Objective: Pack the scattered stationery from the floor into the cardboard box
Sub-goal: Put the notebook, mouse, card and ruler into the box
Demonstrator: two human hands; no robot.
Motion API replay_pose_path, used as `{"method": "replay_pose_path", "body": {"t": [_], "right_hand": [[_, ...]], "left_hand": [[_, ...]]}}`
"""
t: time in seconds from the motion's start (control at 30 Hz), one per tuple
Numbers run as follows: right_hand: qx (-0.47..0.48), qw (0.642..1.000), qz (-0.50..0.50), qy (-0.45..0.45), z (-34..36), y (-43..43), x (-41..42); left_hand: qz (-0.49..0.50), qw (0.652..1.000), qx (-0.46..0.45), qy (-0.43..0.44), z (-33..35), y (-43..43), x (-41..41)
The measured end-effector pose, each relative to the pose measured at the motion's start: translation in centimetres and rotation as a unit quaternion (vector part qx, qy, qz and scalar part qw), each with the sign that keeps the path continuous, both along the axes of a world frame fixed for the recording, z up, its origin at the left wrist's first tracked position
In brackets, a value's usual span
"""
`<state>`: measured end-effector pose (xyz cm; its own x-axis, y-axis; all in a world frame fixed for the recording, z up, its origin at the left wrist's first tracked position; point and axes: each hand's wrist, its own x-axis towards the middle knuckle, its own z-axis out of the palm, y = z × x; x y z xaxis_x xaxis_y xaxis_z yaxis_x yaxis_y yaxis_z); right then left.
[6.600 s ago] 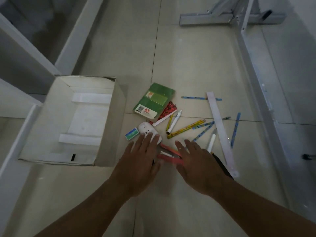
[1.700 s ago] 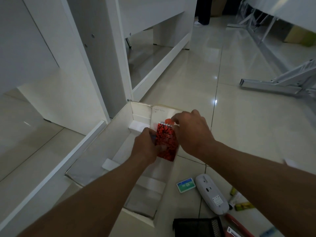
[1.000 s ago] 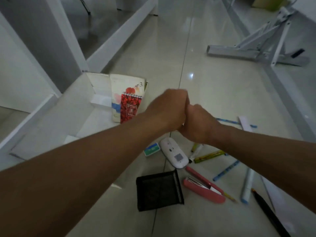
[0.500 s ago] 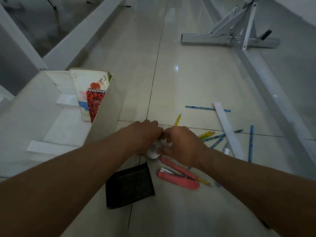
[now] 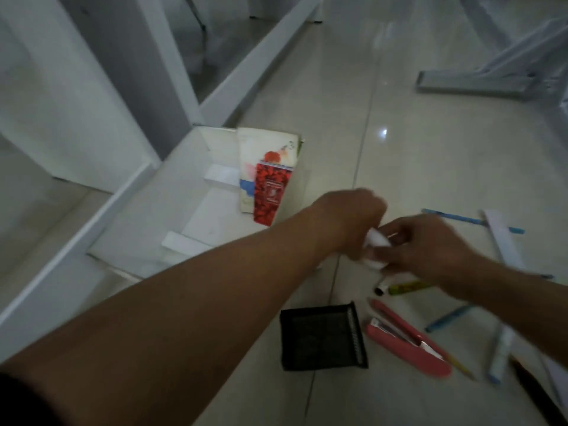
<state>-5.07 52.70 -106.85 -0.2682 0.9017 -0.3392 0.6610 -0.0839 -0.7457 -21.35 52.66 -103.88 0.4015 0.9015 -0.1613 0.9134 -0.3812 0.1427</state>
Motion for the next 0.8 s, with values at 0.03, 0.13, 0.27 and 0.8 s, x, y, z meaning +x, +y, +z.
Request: {"method": "replay_pose_path", "body": {"t": [0.03, 0.13, 0.27, 0.8], "right_hand": [[-0.005, 1.0, -0.004, 0.021, 1.8, 0.7, 0.0], [0.059, 0.998, 0.012, 0.036, 6.2, 2.7, -0.6], [0.172, 0.982, 0.013, 0.078, 10.7, 4.4, -4.2], [0.197, 0.942, 0.266, -0.052, 7.1, 2.5, -19.2]], "left_hand": [[0.006, 0.999, 0.031, -0.018, 1.0, 0.5, -0.4], [0.05, 0.988, 0.101, -0.106, 3.5, 2.1, -2.4], [0.144, 0.919, 0.137, -0.34, 7.2, 2.0, -6.9], [0.335, 0.749, -0.319, -0.474, 4.1, -5.7, -22.3]]}}
